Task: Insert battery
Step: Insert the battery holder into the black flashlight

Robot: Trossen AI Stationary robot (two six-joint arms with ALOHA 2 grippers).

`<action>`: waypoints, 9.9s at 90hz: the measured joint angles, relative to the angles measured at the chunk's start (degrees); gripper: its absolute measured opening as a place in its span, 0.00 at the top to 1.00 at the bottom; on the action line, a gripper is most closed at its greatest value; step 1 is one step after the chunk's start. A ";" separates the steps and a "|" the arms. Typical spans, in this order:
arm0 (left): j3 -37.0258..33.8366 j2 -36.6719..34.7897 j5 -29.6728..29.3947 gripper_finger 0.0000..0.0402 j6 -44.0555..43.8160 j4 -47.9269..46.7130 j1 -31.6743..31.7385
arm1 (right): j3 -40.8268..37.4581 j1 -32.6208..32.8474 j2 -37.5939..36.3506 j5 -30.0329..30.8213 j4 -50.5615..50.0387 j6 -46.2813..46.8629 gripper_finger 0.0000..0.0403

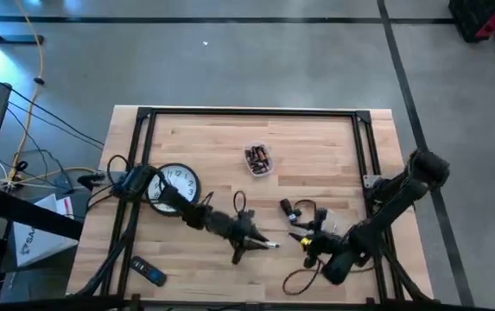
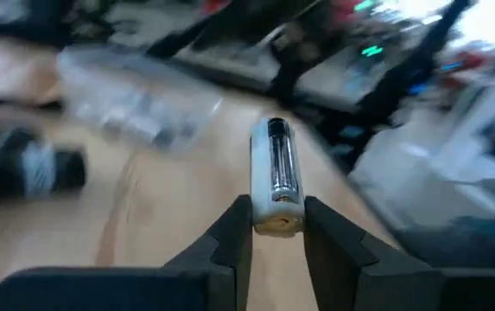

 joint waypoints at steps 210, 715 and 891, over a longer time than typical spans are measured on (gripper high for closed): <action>14.06 -6.62 -47.89 0.84 116.22 -6.46 -1.07 | -10.33 -12.66 -32.70 -9.38 8.36 -19.57 0.40; 31.71 3.98 2.16 0.52 28.67 -62.55 16.35 | -10.42 -5.47 -42.40 2.80 -2.98 -16.92 0.89; 25.04 -19.35 -10.16 0.70 17.73 -59.35 9.18 | -11.75 -11.89 -31.72 -14.74 37.27 -35.84 0.89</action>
